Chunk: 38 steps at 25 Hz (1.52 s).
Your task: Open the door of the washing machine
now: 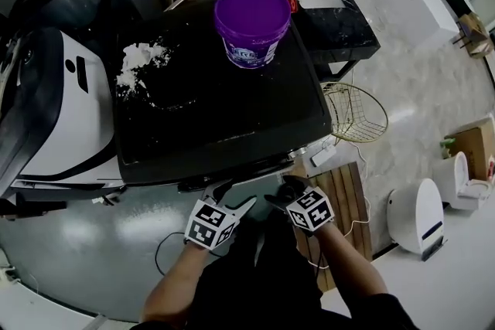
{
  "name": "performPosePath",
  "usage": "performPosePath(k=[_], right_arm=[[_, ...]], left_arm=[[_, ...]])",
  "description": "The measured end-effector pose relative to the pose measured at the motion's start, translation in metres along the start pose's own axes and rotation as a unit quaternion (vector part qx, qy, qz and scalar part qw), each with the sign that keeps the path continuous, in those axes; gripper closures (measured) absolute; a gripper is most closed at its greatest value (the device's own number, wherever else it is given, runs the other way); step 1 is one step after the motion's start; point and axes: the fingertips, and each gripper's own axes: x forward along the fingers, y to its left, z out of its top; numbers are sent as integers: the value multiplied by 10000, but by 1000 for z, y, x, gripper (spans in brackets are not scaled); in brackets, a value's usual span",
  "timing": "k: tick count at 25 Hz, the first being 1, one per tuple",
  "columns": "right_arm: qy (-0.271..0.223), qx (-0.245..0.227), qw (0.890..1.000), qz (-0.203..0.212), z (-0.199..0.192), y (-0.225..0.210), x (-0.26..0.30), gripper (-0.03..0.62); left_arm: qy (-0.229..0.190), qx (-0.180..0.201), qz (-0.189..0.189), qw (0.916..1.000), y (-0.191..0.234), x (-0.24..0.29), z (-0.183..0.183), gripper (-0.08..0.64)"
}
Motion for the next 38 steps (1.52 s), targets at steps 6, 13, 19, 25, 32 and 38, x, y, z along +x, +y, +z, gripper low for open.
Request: performPosePath(k=[6, 13, 19, 25, 32, 38], right_arm=[[269, -201, 9989, -317, -11, -36, 26, 255], [610, -829, 9933, -534, -13, -60, 56, 272], [1011, -1017, 9884, -507, -21, -66, 73, 304], [1295, -1780, 9724, -769, -30, -74, 76, 364], [1526, -2481, 9528, -853, -38, -83, 79, 408], [1377, -2476, 9570, -629, -36, -82, 79, 416]], left_arm=[[-27, -182, 29, 9998, 10, 15, -3, 272], [44, -244, 23, 9997, 14, 26, -6, 282], [47, -266, -3, 9996, 13, 31, -5, 287], [94, -339, 13, 9994, 12, 33, -8, 295], [185, -401, 1, 9990, 8, 36, -17, 306], [194, -482, -18, 9986, 4, 37, -24, 316]])
